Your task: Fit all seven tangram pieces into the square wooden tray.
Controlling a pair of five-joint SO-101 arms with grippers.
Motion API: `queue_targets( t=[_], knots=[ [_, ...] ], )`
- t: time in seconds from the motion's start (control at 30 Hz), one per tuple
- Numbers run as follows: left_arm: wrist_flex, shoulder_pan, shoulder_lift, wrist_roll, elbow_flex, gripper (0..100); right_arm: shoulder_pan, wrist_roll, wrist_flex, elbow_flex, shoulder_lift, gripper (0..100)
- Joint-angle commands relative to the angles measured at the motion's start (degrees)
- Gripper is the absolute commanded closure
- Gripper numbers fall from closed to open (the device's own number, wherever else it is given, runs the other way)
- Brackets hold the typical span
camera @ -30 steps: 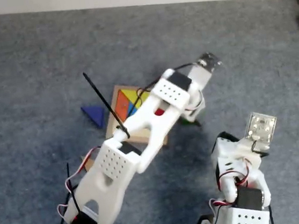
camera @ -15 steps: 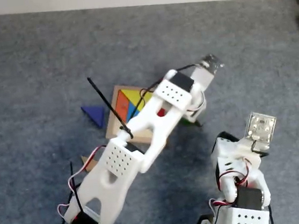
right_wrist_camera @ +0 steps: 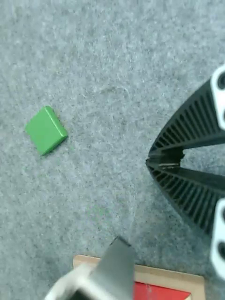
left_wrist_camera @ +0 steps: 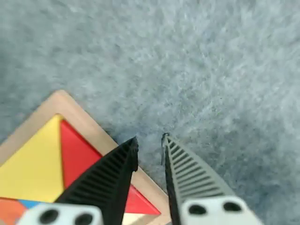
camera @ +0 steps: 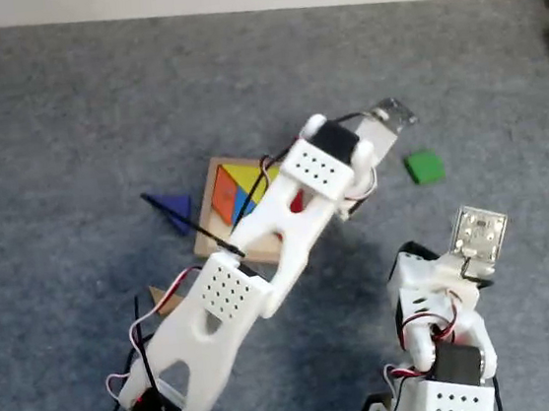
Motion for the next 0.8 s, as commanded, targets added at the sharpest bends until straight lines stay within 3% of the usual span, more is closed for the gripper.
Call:
queue_targets(
  t=[0.0,0.33,0.43,0.5,0.77],
  knots=[
    [1.4,-1.2,-1.3,-0.4,-6.2,90,0.7,-0.4,-1.7,8.0,-0.5,99.4],
    [1.6,-7.5,-20.4,-0.3,-6.4,90,1.0,-0.3,-1.9,8.0,-0.5,99.0],
    [1.6,-9.8,-27.0,-0.3,-4.1,90,1.1,6.9,-1.8,8.0,-0.5,98.9],
    [1.6,-11.0,-32.1,-0.3,0.0,90,1.1,12.5,-1.3,7.7,-0.5,98.9],
    [1.4,-14.3,-51.3,-0.6,24.7,90,0.7,9.7,9.7,-9.9,-0.3,98.9]
  ],
)
